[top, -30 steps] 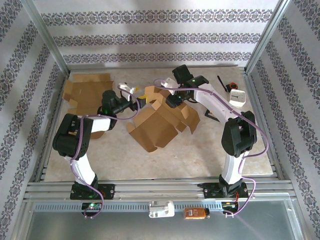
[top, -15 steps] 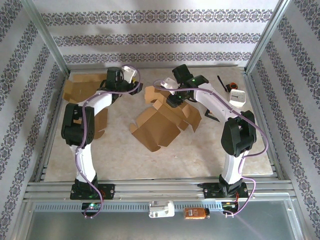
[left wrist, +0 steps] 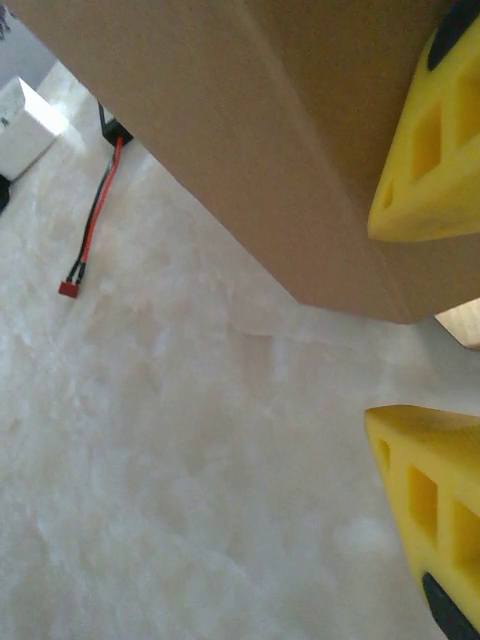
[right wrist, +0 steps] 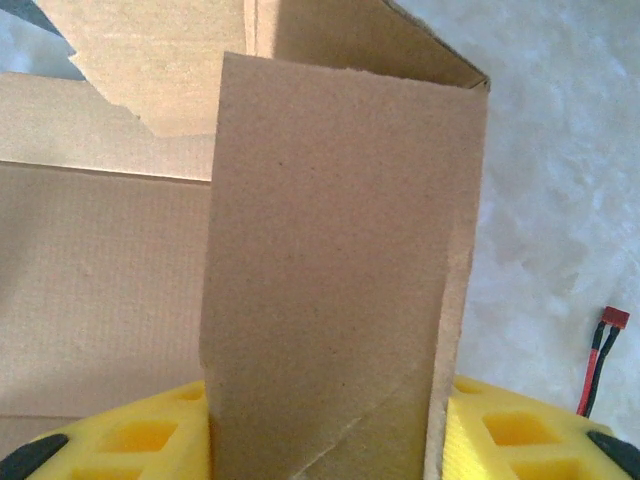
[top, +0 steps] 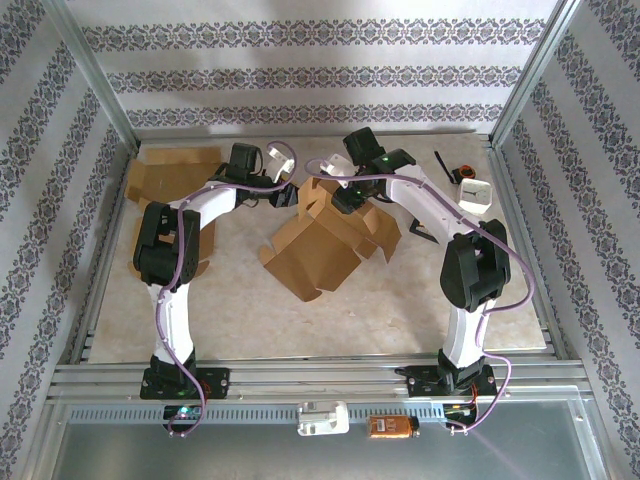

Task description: Fold the paper box

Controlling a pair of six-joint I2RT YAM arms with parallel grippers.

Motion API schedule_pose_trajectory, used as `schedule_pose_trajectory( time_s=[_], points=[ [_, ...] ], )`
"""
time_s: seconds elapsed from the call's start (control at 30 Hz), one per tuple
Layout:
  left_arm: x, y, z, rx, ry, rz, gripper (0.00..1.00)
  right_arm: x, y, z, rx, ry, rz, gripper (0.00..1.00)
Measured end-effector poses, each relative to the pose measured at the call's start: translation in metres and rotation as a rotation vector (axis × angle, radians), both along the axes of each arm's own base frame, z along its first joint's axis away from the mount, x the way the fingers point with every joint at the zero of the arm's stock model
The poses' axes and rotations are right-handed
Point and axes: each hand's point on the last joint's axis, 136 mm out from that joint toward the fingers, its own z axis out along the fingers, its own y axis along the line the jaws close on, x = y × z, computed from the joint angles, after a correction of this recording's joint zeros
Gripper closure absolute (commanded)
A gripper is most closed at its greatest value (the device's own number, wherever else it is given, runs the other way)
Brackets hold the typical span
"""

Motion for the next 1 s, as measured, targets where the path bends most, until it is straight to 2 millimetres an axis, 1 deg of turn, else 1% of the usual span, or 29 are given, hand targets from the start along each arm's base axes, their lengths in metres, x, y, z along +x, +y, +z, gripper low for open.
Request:
schedule_pose_trajectory(
  time_s=[0.17, 0.37, 0.6, 0.83, 1.0],
  points=[
    [-0.007, -0.010, 0.006, -0.053, -0.006, -0.054, 0.50, 0.000, 0.000, 0.000, 0.000, 0.001, 0.000, 0.54],
    [-0.031, -0.023, -0.007, -0.071, 0.001, -0.153, 0.47, -0.003, 0.001, -0.001, 0.005, 0.014, 0.007, 0.53],
    [-0.032, -0.030, -0.009, -0.084, -0.035, -0.235, 0.42, -0.006, 0.003, -0.002, 0.015, 0.029, 0.016, 0.53],
    [-0.036, -0.035, -0.018, -0.088, -0.028, -0.271, 0.32, -0.010, 0.003, -0.004, 0.014, 0.049, 0.022, 0.53],
    [-0.040, -0.043, -0.022, -0.075, -0.026, -0.286, 0.31, -0.011, 0.004, -0.008, 0.013, 0.058, 0.023, 0.53]
  ],
)
